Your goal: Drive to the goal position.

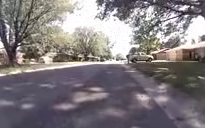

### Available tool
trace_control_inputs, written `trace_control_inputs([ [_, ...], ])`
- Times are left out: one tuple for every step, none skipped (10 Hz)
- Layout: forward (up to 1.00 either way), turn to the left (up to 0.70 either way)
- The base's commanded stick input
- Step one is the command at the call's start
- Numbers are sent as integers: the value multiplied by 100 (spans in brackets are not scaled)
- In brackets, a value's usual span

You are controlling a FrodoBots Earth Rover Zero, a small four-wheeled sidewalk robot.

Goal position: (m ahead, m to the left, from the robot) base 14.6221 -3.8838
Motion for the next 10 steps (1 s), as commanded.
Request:
trace_control_inputs([
  [50,0],
  [50,0],
  [50,0],
  [50,0],
  [50,0],
  [50,0],
  [50,0],
  [50,0],
  [50,0],
  [50,0],
])
